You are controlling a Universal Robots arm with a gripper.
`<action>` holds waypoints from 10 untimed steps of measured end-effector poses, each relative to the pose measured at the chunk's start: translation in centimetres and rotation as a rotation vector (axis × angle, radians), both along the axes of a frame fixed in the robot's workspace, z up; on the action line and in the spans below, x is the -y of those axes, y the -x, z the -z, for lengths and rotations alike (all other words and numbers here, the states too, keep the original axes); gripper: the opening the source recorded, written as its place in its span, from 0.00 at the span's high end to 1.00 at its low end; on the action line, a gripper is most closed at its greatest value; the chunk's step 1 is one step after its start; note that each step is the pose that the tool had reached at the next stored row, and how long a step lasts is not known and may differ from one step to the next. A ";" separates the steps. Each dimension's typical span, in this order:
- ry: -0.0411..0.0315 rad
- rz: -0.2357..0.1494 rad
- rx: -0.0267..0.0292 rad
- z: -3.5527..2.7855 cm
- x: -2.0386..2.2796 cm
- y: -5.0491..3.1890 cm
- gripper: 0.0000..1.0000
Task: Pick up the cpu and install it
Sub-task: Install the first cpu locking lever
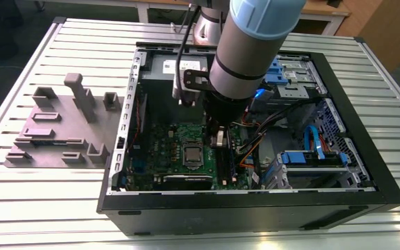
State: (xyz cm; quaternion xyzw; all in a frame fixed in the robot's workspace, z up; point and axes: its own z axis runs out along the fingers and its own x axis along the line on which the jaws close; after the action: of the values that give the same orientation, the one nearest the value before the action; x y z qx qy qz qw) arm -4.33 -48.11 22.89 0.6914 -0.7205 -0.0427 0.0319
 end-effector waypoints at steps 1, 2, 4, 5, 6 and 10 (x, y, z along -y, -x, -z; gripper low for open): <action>-0.0003 -0.002 0.0008 0.01 0.00 0.00 0.89; -0.0005 -0.005 0.0012 0.01 0.01 -0.01 0.89; -0.0009 -0.008 0.0017 0.03 0.03 0.00 0.89; -0.0010 -0.011 0.0018 0.05 0.04 0.00 0.89; -0.0010 -0.013 0.0018 0.05 0.07 0.01 0.89; -0.0009 -0.022 0.0018 0.09 0.14 0.00 0.89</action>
State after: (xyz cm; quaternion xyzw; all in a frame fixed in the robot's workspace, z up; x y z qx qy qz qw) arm -4.33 -48.25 22.80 0.6993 -0.7129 -0.0420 0.0314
